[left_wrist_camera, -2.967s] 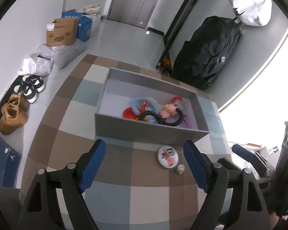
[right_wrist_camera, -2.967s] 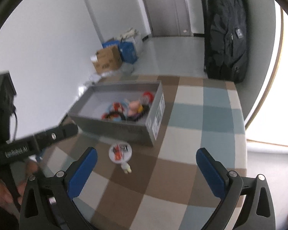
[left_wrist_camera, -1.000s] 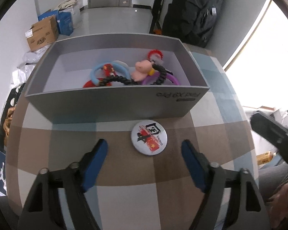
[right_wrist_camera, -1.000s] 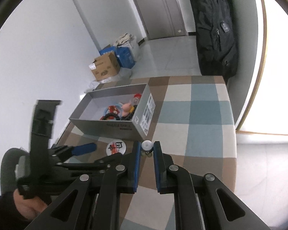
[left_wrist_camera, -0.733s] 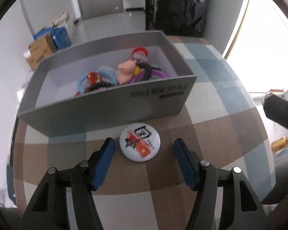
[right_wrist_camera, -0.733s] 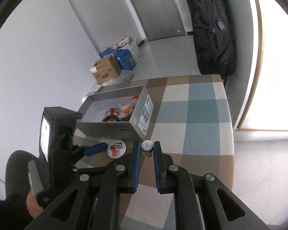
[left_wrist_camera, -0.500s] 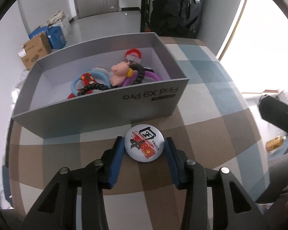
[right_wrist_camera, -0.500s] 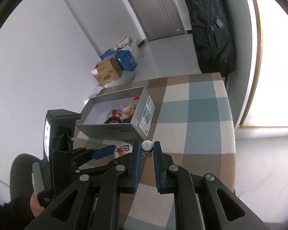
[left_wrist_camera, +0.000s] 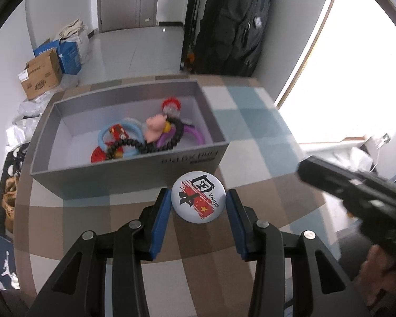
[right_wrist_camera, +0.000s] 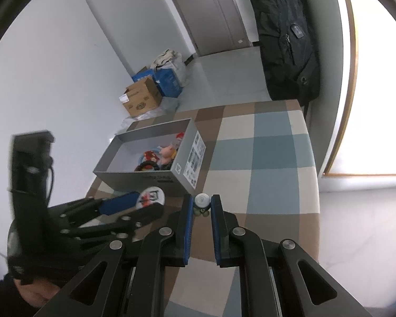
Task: Organize jewelry
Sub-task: 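Carry the disc and white bead into the grey box and open both tools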
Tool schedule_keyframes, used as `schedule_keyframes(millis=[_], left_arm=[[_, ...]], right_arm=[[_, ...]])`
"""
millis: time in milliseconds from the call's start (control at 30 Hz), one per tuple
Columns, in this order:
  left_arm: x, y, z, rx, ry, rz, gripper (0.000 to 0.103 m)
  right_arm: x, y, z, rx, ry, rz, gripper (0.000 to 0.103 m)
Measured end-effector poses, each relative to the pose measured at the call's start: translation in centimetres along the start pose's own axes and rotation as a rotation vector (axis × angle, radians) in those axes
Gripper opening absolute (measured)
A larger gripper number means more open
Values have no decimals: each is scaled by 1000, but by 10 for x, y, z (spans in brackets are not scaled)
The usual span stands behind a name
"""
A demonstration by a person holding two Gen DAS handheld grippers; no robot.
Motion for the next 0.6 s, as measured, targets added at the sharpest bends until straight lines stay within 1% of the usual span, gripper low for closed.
schedule_keyframes(millis=[100,233,367,600], left_arm=[[-1,-8,-9,27,38,-25,37],[-6,-19,-22,78,69,-48,37],[-17,-28,-29,108,92,-86,37],[-39,-43,-33,147,118,-143,37]], right_arm=[[-4,-3,4,-12,2,9,12],[-18,-13,5,6,-6,-20,12],[-34,-21,6,23,-27,-53,12],[-59,-34,15,26,-75,-76,12]])
Point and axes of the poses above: each gripper's, at about its wrist camera, not at the fingertips, and z roughly the way its jaws point, x to its right, y to its underside, the point moved 7 cm from there along z, roughly the way its jaws point, and after that the axes turned 6 degrees about y, right-handed, at the moved point
